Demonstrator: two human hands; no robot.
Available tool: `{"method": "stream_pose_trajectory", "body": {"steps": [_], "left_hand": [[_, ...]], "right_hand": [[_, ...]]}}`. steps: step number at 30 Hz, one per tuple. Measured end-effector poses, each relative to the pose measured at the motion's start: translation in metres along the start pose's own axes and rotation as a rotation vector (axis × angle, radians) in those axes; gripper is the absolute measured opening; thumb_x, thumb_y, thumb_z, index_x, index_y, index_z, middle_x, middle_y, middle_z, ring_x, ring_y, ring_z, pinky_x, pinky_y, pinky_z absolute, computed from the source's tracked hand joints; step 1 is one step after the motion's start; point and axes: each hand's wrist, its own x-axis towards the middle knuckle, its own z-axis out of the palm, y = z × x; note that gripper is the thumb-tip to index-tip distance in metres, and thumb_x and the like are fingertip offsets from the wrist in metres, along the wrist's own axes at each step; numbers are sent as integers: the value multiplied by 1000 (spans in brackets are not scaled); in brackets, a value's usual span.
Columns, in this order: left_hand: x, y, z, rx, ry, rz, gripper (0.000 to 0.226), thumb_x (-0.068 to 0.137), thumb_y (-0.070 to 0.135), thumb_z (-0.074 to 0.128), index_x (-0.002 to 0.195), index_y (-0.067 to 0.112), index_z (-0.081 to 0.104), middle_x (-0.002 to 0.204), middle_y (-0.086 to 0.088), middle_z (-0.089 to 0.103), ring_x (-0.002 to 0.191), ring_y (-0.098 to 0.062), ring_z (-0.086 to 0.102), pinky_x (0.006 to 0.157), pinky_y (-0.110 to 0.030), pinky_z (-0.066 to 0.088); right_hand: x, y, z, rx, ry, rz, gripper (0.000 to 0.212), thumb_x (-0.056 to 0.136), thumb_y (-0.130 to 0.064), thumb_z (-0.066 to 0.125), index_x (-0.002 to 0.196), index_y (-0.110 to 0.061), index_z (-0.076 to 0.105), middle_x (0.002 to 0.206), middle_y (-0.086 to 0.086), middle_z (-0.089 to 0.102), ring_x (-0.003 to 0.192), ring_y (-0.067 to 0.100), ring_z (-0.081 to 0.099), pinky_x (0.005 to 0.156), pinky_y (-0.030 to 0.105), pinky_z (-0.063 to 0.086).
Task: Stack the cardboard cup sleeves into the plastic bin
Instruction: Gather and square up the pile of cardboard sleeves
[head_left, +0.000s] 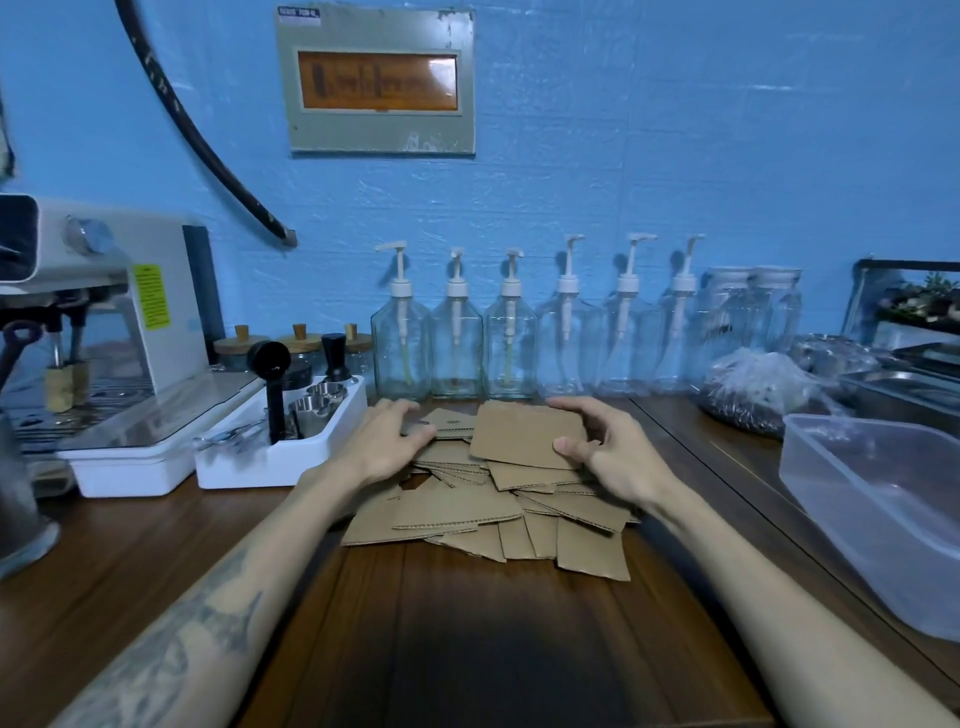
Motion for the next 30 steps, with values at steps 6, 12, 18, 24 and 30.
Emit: {"method": "stream_pose_trajectory", "body": {"steps": [6, 12, 18, 24, 30], "left_hand": [[6, -16, 7, 114, -21, -63, 63, 94, 63, 42, 139, 18, 49, 144, -9, 50, 130, -29, 48, 105, -48, 41], [2, -16, -2, -38, -8, -21, 54, 85, 56, 66, 124, 20, 58, 127, -4, 59, 113, -20, 57, 99, -41, 47], [-17, -12, -19, -186, 21, 28, 58, 79, 37, 80, 128, 17, 56, 124, -3, 52, 108, -15, 52, 88, -21, 39], [-43, -2, -31, -298, 69, 63, 56, 80, 4, 78, 128, 16, 54, 125, -9, 44, 69, -11, 48, 68, -4, 43], [-50, -4, -30, -602, 151, -78, 57, 81, -9, 71, 131, 7, 49, 89, -1, 58, 60, -8, 59, 61, -6, 46]], "right_hand": [[2, -1, 2, -47, 10, -3, 44, 90, -17, 71, 123, -43, 62, 86, 13, 69, 57, 16, 57, 52, 26, 50], [2, 1, 2, -50, 2, -6, 44, 90, -16, 71, 123, -44, 62, 79, -2, 62, 52, 9, 53, 51, 20, 45], [1, 1, 3, -51, 7, -13, 45, 89, -15, 72, 123, -44, 62, 81, -2, 65, 60, 13, 57, 56, 24, 49], [-1, 0, 4, -81, 16, -19, 46, 88, -18, 73, 124, -44, 61, 81, -19, 55, 83, 17, 58, 84, 36, 48], [-4, 0, 3, -48, 17, -3, 46, 90, -19, 71, 120, -52, 60, 77, 19, 59, 58, 20, 53, 55, 33, 51]]}}
